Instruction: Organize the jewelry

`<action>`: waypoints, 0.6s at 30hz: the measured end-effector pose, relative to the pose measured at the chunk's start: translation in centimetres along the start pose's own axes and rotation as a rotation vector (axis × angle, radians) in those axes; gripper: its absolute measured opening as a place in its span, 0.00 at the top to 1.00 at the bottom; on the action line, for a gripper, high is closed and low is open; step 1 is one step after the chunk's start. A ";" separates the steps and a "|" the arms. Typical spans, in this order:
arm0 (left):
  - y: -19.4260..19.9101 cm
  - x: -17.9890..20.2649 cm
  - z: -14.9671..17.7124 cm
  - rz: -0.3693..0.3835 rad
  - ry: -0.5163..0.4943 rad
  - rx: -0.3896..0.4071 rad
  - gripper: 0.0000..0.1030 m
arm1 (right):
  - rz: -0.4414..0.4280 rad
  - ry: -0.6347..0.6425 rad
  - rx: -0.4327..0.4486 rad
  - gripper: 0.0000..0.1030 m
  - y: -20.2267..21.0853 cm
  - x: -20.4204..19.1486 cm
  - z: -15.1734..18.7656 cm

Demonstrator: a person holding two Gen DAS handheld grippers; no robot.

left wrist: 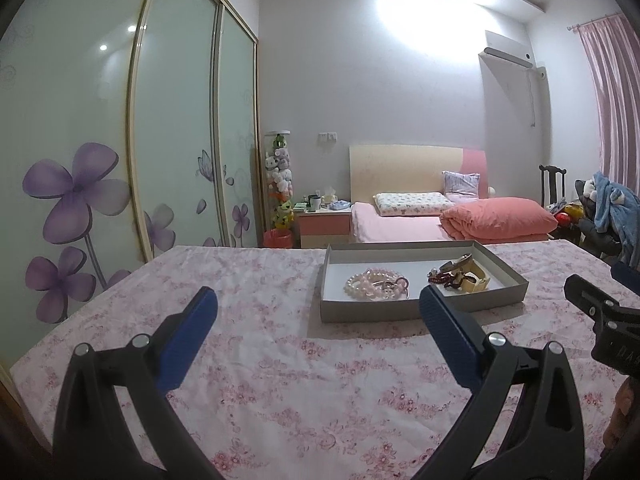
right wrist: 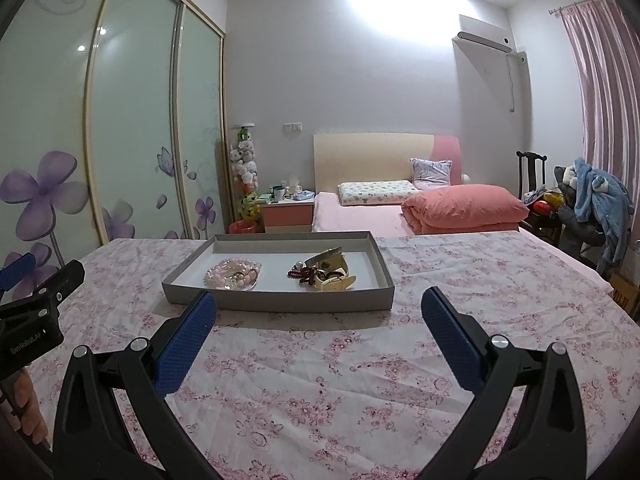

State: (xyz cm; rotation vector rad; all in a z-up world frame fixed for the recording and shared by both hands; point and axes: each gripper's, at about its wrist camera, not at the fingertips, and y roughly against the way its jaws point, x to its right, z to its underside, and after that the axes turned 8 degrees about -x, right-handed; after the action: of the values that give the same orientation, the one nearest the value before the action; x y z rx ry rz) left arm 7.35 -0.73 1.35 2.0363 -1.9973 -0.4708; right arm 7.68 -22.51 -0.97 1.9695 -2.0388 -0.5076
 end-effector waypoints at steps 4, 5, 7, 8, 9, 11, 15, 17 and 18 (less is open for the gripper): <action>-0.1 0.0 0.0 0.003 0.000 -0.002 0.04 | -0.001 0.001 0.000 0.02 0.0 -0.1 0.0; -0.1 0.0 0.0 0.004 -0.001 -0.002 0.04 | -0.001 0.001 0.000 0.02 0.0 -0.1 0.0; -0.1 0.1 0.0 0.006 -0.003 -0.002 0.04 | 0.000 0.001 0.000 0.02 0.0 -0.1 0.0; -0.1 0.1 0.0 0.008 -0.004 -0.002 0.04 | 0.000 0.001 0.000 0.02 0.0 -0.1 0.0; -0.1 0.1 0.0 0.009 -0.004 -0.002 0.04 | 0.001 0.001 -0.001 0.02 0.0 -0.1 0.0; -0.1 0.1 0.1 0.010 -0.004 -0.003 0.04 | 0.000 0.000 0.000 0.02 0.0 -0.1 0.0; -0.2 0.3 0.0 0.011 -0.005 -0.005 0.04 | -0.001 0.001 -0.001 0.02 0.0 -0.1 0.0; -0.3 0.3 0.0 0.012 -0.004 -0.007 0.04 | -0.001 0.000 -0.001 0.02 0.0 -0.1 0.0; -0.2 0.3 0.0 0.011 -0.004 -0.006 0.04 | -0.002 0.000 -0.001 0.02 0.0 -0.1 0.0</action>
State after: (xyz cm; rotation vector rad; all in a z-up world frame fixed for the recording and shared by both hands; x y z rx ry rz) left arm 7.54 -1.04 1.21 2.0211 -2.0063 -0.4785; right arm 7.73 -22.41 -0.95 1.9709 -2.0362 -0.5089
